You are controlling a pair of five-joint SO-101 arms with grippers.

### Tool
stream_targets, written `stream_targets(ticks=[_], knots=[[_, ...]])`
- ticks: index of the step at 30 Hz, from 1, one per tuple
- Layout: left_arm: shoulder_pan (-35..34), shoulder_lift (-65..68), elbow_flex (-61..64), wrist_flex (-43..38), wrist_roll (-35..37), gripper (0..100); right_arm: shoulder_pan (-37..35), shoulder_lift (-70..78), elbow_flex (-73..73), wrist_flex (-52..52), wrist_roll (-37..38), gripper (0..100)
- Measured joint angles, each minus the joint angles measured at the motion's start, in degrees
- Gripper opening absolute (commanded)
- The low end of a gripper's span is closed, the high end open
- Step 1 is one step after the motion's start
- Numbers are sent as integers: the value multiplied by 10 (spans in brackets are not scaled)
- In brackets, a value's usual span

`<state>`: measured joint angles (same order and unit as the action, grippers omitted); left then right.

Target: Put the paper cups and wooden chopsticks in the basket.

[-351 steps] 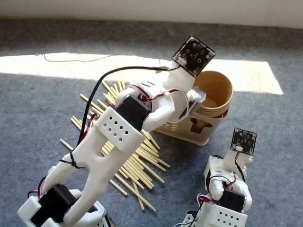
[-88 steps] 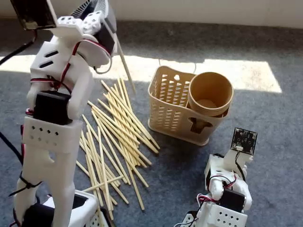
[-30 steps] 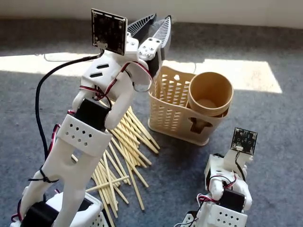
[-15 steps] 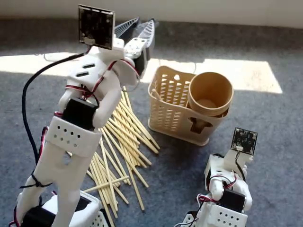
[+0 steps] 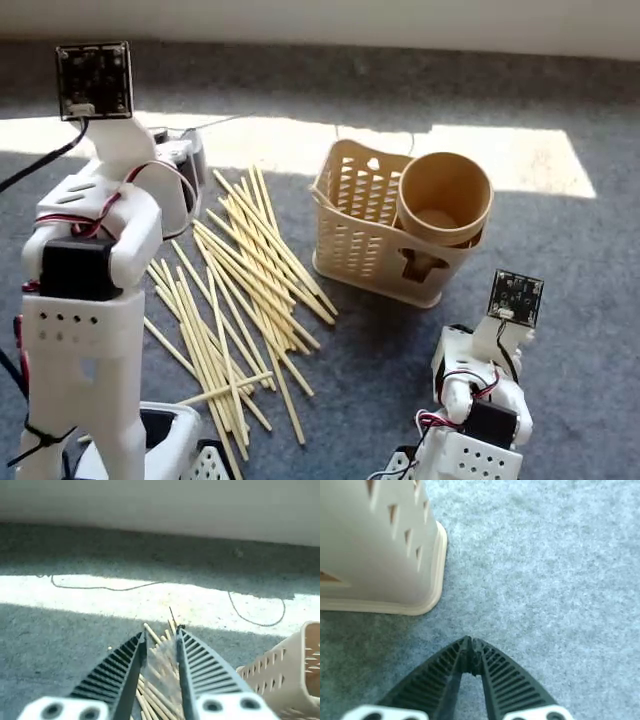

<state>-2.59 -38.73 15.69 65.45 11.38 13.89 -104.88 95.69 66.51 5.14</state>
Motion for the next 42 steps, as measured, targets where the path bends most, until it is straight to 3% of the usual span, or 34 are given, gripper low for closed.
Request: stream_targets(ticks=[13,18,26,42], knots=[[-55,257,24,5,25,60,0,0,0,0,0,19],[-72,330,3,5,52,146,0,0,0,0,0,19],[-73,404,-26,5,62,146,10,0,0,0,0,19],[-85,647,-215,4,62,146,13,0,0,0,0,19]])
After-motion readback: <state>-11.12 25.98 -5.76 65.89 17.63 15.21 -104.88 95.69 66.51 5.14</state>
